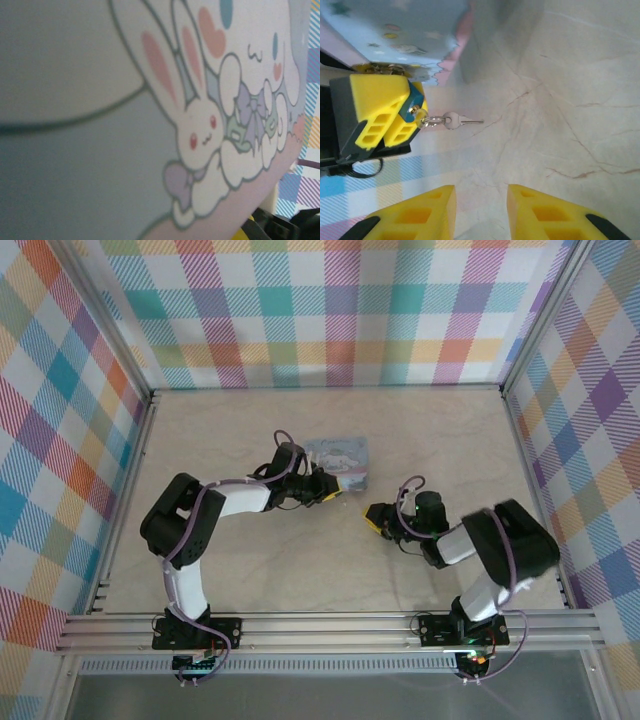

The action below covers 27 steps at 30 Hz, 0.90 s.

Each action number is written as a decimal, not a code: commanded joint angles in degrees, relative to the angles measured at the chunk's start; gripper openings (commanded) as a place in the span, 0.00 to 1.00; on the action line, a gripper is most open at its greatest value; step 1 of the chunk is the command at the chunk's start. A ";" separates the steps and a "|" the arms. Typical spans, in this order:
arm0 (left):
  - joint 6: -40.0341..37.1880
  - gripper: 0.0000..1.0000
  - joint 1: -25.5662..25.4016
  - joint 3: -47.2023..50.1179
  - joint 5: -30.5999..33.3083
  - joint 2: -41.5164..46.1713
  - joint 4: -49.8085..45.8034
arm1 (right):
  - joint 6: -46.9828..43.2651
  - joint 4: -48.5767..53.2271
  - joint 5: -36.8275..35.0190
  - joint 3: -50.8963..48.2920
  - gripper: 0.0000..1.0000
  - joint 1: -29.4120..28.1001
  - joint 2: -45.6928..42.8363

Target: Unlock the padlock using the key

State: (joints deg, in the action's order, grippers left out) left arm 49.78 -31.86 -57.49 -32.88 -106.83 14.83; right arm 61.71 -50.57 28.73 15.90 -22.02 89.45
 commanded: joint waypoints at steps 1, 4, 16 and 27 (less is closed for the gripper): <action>-1.33 0.00 -0.57 -2.56 0.40 3.15 -4.33 | -12.52 23.93 -6.41 4.18 0.33 -3.04 -9.73; -1.45 0.00 -0.92 -3.06 0.45 3.62 -5.41 | -19.00 35.41 -11.24 7.47 0.34 -5.29 -16.39; -1.44 0.00 -1.81 -5.06 0.43 4.52 -8.69 | -38.86 49.69 -28.34 18.81 0.37 -15.72 -16.79; -1.91 0.01 -1.98 -6.19 0.19 4.93 -10.67 | -46.10 47.29 -29.61 24.55 0.44 -17.35 -8.99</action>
State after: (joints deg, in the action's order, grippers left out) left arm 48.38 -33.36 -61.78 -31.90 -104.36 4.56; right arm 19.27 -2.92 -0.01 38.09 -38.74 79.24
